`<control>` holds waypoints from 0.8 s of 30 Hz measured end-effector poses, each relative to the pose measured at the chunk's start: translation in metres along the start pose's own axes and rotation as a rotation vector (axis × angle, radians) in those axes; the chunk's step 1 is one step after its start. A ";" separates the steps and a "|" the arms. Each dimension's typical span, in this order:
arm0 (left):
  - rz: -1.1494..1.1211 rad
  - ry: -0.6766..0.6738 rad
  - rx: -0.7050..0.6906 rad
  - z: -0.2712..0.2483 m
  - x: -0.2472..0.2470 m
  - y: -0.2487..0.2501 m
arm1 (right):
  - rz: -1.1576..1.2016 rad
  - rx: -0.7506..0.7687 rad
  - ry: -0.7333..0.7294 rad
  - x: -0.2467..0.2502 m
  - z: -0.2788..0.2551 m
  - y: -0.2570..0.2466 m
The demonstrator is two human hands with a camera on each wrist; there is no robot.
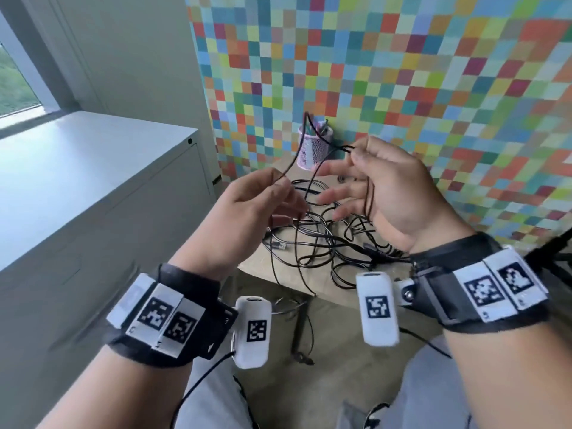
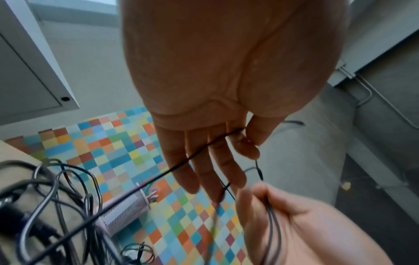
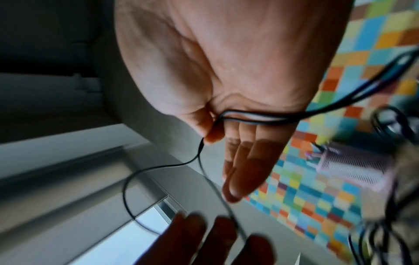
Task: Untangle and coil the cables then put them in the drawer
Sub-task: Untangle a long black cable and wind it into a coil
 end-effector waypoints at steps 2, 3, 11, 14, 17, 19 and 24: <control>-0.012 0.008 -0.008 0.003 -0.010 -0.001 | 0.103 0.007 0.028 -0.006 0.000 0.006; 0.011 0.006 -0.011 0.004 -0.013 -0.004 | 0.147 0.017 0.036 -0.008 0.000 0.007; 0.153 -0.136 0.254 -0.025 -0.013 -0.088 | 0.214 0.124 0.233 0.011 0.004 -0.020; 0.209 -0.243 0.376 -0.045 -0.004 -0.124 | 0.160 0.172 0.318 0.029 0.006 -0.036; 0.252 -0.173 0.417 -0.057 0.019 -0.127 | -0.020 0.234 0.371 0.045 0.003 -0.052; 0.196 -0.047 0.350 -0.057 0.034 -0.111 | -0.149 0.237 0.333 0.046 0.002 -0.057; 0.072 -0.002 0.136 -0.038 0.036 -0.050 | -0.375 0.177 0.130 0.012 0.007 -0.041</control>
Point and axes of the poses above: each hand's wrist, its own z-axis towards the middle knuckle, its own x-axis out of the back of the hand, y = z × x, the point moved 5 cm from there along z, towards the middle knuckle, and after that the axes turned 9 degrees about -y, right-handed, at the moved point
